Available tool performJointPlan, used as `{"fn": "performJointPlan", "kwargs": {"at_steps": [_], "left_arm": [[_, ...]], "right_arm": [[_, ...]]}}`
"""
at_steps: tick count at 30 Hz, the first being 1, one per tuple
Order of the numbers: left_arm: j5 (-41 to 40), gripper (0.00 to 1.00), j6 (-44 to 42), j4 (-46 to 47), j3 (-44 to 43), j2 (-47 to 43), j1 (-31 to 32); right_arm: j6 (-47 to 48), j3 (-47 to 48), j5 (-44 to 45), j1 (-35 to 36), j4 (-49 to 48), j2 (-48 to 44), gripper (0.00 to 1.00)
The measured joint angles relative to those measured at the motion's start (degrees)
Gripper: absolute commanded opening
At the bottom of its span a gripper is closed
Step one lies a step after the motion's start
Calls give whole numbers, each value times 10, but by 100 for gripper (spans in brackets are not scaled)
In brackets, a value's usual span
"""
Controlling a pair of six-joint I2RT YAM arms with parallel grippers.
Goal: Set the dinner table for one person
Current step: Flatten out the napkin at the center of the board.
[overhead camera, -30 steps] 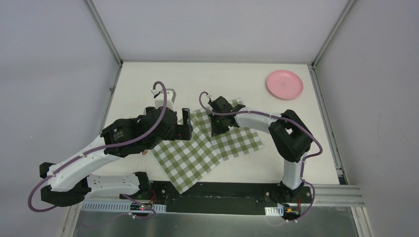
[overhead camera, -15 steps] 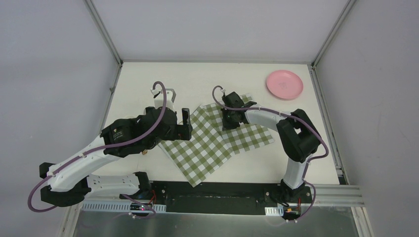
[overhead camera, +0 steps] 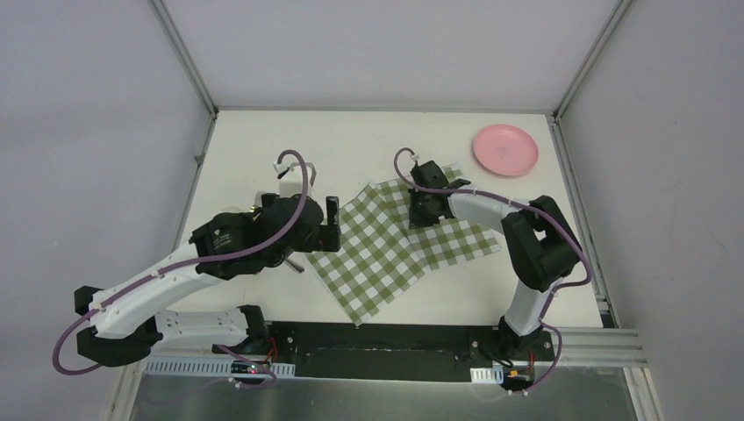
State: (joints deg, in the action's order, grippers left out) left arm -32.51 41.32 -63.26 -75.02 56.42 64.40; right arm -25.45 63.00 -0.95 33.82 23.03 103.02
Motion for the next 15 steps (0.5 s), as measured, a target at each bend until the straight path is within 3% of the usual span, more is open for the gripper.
{"fn": "performJointPlan", "kwargs": {"at_steps": [3, 5, 7, 8, 10, 11, 15], "left_arm": [[-10, 90, 2, 0, 14, 13, 0], [-17, 71, 5, 2, 21, 24, 0], [-21, 58, 13, 7, 31, 37, 0], [-21, 43, 15, 11, 37, 40, 0], [-19, 4, 19, 24, 52, 45, 0], [-18, 0, 23, 31, 60, 46, 0], [-8, 0, 27, 71, 98, 56, 0]], "right_arm": [[-1, -3, 3, -11, 2, -3, 0], [-2, -6, 3, -20, 2, -6, 0], [-2, -9, 4, -28, 3, -9, 0], [-2, -11, 5, -33, 3, -11, 0], [-2, -15, 7, -43, 4, -14, 0], [-2, -17, 7, -47, 4, -16, 0], [-2, -21, 7, -63, 8, -21, 0]]}}
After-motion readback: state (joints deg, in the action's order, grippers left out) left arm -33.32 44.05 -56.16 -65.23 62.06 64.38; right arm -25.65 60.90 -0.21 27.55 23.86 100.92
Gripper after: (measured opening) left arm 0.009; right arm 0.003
